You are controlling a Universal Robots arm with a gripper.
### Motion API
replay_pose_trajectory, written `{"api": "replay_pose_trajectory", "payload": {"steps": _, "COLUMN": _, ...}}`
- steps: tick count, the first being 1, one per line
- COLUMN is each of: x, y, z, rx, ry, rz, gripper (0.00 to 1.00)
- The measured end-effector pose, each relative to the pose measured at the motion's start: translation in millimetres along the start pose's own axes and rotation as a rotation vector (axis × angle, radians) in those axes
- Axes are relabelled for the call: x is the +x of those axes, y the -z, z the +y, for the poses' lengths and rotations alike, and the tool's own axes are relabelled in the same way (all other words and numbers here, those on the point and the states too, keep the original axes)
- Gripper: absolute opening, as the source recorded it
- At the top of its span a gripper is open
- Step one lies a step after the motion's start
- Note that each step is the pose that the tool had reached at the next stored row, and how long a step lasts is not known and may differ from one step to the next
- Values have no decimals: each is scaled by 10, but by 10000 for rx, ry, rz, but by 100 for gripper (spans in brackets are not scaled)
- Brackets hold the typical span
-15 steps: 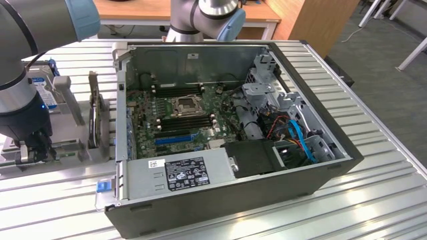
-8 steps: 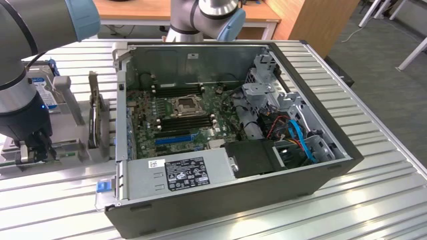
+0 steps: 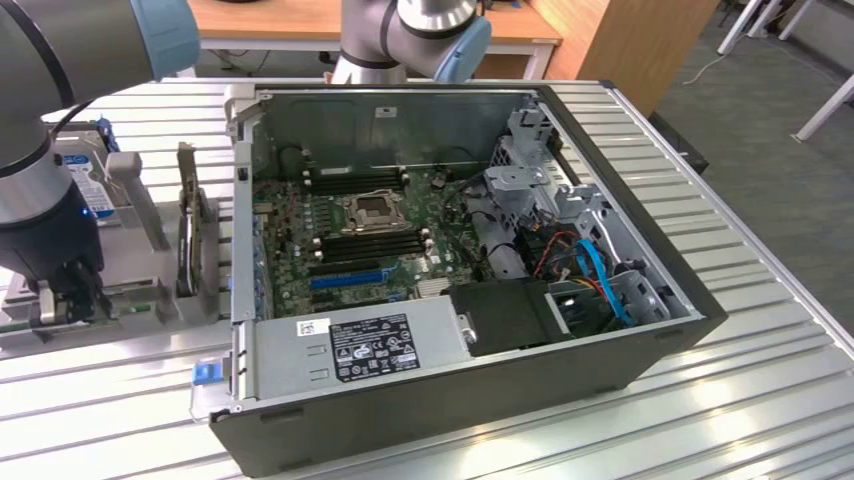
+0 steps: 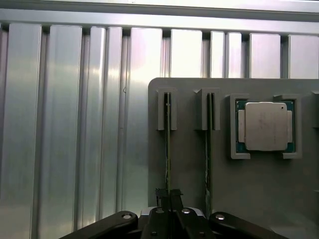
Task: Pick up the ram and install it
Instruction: 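Pick up the ram and move it above insertion slot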
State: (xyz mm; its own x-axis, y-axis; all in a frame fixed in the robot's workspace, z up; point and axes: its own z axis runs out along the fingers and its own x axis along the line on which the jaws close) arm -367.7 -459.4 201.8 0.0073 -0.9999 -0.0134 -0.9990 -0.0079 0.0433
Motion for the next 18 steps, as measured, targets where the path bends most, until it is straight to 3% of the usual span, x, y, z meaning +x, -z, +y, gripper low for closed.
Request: {"api": "replay_pose_trajectory", "payload": {"steps": 18, "x": -3, "y": 212, "z": 9, "rx": 0, "ry": 0, "rz": -3, "gripper": 12}}
